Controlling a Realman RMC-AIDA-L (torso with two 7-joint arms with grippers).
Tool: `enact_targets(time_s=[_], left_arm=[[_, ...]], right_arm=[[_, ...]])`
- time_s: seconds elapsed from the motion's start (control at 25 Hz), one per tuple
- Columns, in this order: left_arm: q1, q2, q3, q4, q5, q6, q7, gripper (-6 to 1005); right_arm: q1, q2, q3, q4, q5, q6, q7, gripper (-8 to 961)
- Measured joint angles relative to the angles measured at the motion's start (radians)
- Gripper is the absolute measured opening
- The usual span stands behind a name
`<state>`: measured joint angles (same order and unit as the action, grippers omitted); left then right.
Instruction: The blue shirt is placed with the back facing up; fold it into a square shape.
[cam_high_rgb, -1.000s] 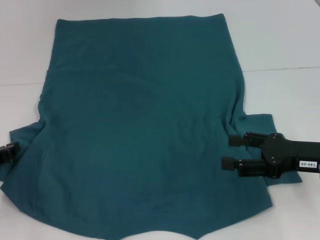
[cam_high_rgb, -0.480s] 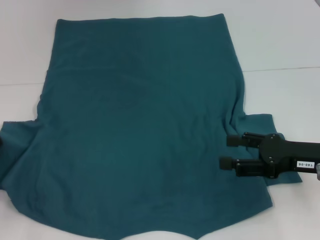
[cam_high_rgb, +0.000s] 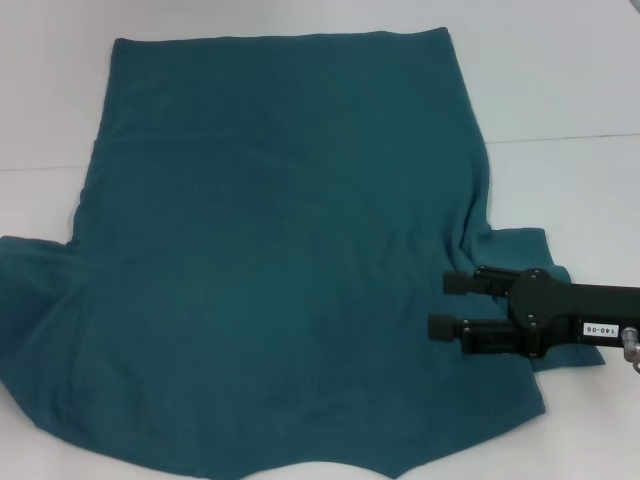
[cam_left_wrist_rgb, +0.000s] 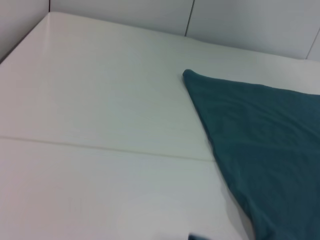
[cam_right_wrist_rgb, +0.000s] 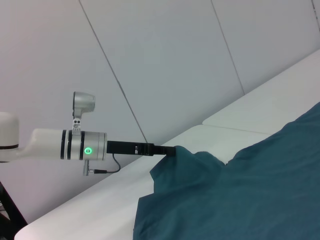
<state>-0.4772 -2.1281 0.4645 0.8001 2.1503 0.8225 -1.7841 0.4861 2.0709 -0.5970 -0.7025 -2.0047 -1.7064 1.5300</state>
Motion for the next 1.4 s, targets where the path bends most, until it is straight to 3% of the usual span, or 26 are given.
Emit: enact_targets(time_s=[0.36, 0.88, 1.4], left_arm=[[-0.003, -0.001, 0.007, 0.048, -0.001, 0.043, -0.027, 39], [-0.008, -0.003, 0.008, 0.102, -0.009, 0.292, -0.118, 68], [-0.06, -0.033, 0.009, 0.054, -0.039, 0.35, -0.15, 96]], right_arm=[[0.0, 0.002, -0.002, 0.002, 0.002, 0.007, -0.004, 916], [0.0, 0.001, -0.003, 0.001, -0.001, 0.01, -0.005, 916], [0.001, 0.003, -0.009, 0.015, -0.002, 0.032, -0.014, 915]])
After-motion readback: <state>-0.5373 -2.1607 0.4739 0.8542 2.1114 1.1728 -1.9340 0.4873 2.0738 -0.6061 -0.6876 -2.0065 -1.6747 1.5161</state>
